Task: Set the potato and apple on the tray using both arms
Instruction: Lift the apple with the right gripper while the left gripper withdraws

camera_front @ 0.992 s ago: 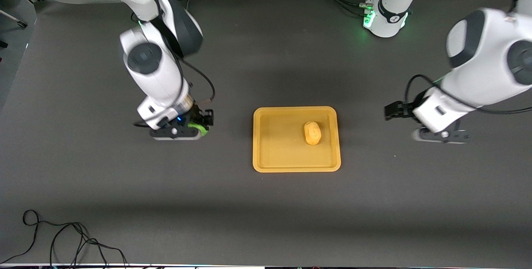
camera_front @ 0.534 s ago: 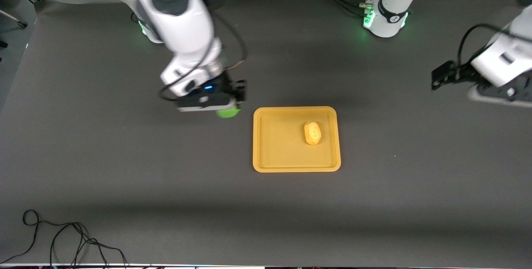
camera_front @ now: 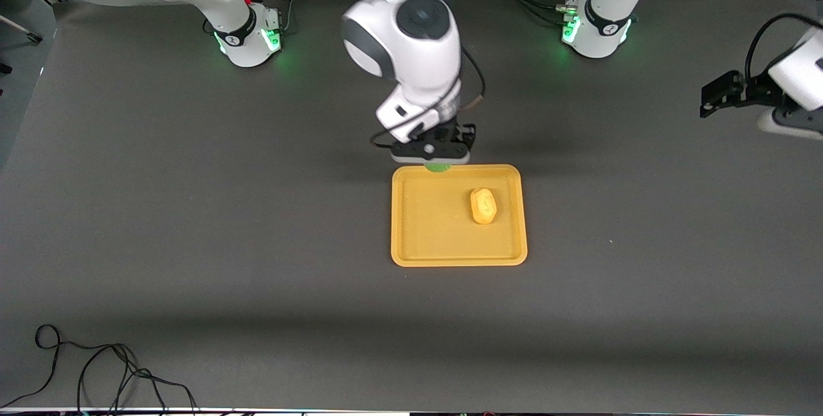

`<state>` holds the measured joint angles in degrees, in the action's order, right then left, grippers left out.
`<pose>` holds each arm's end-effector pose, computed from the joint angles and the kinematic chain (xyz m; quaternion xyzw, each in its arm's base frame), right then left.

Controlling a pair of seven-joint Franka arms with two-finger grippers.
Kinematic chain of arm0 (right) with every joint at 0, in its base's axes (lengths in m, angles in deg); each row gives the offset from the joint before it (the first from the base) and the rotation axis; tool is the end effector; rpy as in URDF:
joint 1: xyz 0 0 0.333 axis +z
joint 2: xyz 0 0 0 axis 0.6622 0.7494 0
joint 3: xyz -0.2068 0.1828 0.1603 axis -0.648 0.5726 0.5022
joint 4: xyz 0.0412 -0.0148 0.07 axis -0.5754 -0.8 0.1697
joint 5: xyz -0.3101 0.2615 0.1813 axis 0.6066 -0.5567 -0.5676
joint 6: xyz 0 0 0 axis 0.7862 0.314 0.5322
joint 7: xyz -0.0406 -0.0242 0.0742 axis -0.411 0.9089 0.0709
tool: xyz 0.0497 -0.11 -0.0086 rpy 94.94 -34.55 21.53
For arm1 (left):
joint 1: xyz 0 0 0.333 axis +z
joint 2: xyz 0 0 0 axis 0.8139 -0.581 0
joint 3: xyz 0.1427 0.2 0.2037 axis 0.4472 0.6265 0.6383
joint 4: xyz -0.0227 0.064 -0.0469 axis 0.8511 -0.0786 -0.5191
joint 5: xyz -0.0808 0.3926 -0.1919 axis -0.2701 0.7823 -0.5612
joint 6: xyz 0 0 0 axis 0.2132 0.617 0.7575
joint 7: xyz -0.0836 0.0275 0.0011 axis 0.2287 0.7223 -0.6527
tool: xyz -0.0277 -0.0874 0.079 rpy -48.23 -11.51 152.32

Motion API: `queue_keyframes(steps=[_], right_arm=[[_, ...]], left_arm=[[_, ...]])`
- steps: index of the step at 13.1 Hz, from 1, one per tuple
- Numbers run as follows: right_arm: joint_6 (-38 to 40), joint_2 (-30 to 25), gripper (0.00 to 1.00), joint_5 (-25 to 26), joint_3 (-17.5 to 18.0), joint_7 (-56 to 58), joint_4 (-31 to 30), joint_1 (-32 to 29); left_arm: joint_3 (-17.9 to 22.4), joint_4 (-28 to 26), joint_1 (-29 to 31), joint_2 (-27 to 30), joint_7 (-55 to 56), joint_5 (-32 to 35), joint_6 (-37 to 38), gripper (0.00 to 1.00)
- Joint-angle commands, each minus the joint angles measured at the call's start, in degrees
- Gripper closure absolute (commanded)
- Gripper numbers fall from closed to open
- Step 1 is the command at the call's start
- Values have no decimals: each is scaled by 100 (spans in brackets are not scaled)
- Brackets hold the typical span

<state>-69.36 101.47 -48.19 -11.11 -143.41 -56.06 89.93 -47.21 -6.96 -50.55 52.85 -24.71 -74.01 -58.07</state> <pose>0.5435 0.6073 0.3915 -0.9973 0.0540 -0.0494 0.0109 0.5842 -0.0078 0.5790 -0.9937 0.0981 0.0543 0.0052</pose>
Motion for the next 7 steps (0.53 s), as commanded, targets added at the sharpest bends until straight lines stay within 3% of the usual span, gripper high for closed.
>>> queue_keyframes(steps=[1,3,7], right_arm=[[-284,654,65,260,-91,-132,347,14],[-959,796,65,427,-91,-140,-11,-48],[-2428,796,65,454,-275,-149,-1198,-101]], left_arm=[[22,25,2,-49,-215,156,21,0],[180,165,-173,-49,-225,147,74,0],[1076,772,-1007,-304,-585,112,346,0]])
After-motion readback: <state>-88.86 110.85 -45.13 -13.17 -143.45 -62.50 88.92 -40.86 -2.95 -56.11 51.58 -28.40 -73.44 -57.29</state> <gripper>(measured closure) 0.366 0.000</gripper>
